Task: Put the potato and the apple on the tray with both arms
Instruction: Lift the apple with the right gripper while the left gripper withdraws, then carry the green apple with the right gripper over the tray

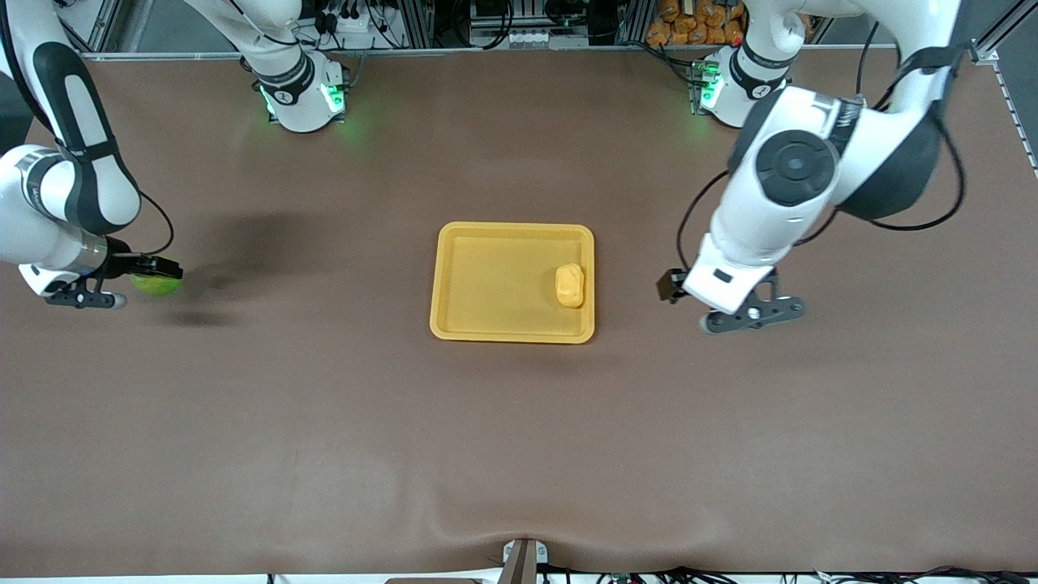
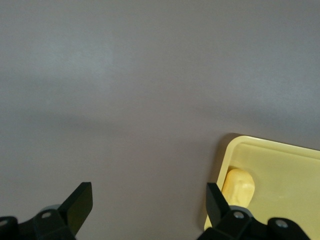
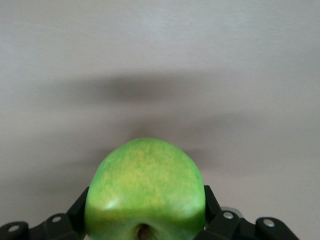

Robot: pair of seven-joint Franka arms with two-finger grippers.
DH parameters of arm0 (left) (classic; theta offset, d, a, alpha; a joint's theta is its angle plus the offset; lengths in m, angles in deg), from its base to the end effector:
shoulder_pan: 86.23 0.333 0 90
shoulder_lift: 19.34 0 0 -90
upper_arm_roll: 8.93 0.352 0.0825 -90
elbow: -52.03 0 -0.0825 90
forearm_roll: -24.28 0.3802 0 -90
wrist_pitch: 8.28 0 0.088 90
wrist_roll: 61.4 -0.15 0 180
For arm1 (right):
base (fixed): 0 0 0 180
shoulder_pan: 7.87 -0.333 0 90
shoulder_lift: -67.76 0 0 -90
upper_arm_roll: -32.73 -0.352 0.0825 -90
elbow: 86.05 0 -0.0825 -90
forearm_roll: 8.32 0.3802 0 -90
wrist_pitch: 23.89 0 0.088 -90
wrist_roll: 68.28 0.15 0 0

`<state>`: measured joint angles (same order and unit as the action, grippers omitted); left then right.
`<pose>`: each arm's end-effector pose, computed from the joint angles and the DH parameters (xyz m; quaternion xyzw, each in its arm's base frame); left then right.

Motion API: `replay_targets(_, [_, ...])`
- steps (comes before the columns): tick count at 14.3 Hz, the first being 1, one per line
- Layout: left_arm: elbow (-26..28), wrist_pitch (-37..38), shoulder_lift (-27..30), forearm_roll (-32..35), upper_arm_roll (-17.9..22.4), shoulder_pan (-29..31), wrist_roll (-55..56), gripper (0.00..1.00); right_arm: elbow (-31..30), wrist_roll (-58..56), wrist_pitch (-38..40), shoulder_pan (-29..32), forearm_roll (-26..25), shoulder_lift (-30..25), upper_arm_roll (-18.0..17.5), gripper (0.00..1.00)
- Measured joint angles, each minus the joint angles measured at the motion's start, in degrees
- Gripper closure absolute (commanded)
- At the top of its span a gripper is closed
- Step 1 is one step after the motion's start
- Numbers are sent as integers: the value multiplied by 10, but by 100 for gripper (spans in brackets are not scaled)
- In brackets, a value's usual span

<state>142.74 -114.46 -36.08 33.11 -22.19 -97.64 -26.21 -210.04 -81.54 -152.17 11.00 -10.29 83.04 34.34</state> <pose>0.6061 -0.2418 0.4638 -0.9964 -0.0742 -0.0144 0.0387 0.5058 -0.1913 0.2526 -0.9940 0.0507 0.0963 0.0123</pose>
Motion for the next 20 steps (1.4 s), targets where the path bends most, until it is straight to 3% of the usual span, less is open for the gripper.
replay_targets(12, [0, 112, 110, -16, 0, 105, -198, 0, 28, 236, 46, -165, 68, 1, -1, 100])
replay_targets(20, [1, 170, 168, -39, -1, 125, -230, 0, 36, 494, 51, -348, 114, 1, -3, 100])
